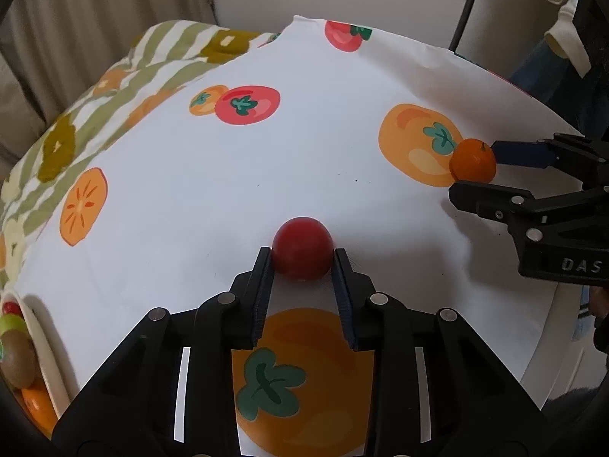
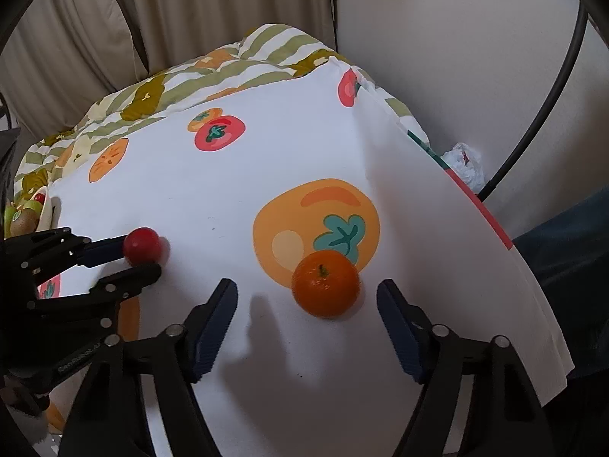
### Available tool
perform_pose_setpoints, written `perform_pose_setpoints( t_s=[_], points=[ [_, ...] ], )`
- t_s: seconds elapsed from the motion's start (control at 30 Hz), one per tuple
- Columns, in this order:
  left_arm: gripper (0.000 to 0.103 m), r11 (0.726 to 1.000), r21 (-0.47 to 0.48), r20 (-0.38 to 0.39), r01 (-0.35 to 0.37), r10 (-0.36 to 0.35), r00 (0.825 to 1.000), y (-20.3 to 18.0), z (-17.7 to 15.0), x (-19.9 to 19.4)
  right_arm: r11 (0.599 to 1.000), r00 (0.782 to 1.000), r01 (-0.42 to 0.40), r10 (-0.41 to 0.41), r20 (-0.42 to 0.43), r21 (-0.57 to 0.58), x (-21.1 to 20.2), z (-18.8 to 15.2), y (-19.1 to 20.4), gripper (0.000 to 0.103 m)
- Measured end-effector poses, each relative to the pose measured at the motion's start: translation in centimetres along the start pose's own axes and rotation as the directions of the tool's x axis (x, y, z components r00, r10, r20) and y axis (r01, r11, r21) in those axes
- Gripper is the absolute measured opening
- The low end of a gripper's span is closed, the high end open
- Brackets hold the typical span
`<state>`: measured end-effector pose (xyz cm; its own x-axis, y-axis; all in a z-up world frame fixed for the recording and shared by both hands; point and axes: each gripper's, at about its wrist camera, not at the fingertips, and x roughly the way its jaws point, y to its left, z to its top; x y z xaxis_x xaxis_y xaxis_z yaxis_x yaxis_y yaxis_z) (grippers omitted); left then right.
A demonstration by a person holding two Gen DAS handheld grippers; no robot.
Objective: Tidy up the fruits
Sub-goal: 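Grasp the red cherry tomato with the left tool while the right tool grasps the mandarin, then carry the cherry tomato and mandarin over the bowl with both tools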
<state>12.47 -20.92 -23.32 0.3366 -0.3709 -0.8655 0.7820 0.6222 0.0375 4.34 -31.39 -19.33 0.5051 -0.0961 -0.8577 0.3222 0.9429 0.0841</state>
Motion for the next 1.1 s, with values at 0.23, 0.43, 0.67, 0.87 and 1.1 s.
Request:
perform_pose_setpoints(
  t_s=[0.23, 0.43, 0.67, 0.87, 1.1],
  points=[
    [0.035, 0.999, -0.027, 0.003, -0.024, 0.024, 1.000, -0.2, -0.2, -0.2, 0.999, 1.000, 0.011, -0.011, -0.008, -0.033, 0.5, 0.0, -0.1, 0.049],
    [0.035, 0.997, -0.055, 0.007, -0.054, 0.054, 0.998, -0.2, -0.4, -0.6, 0.998, 1.000, 0.014, -0.015, -0.004, -0.057, 0.4, 0.2, -0.3, 0.035],
    [0.035, 0.987, -0.134, 0.046, -0.088, 0.095, 0.994, 1.1, -0.3, -2.6, 0.995, 1.000, -0.004, 0.005, 0.014, -0.096, -0.6, 1.0, 0.0, 0.035],
    [0.035, 0.971, -0.211, 0.078, -0.116, 0.135, 0.988, 3.4, -1.0, -5.6, 0.988, 0.998, -0.036, 0.043, 0.041, -0.153, -2.5, 2.3, 2.1, 0.035],
    [0.035, 0.940, -0.292, 0.100, -0.174, 0.212, 0.972, 7.1, -2.5, -9.9, 0.962, 0.989, -0.112, 0.132, 0.066, -0.248, -4.4, 4.2, 7.4, 0.035]
  ],
)
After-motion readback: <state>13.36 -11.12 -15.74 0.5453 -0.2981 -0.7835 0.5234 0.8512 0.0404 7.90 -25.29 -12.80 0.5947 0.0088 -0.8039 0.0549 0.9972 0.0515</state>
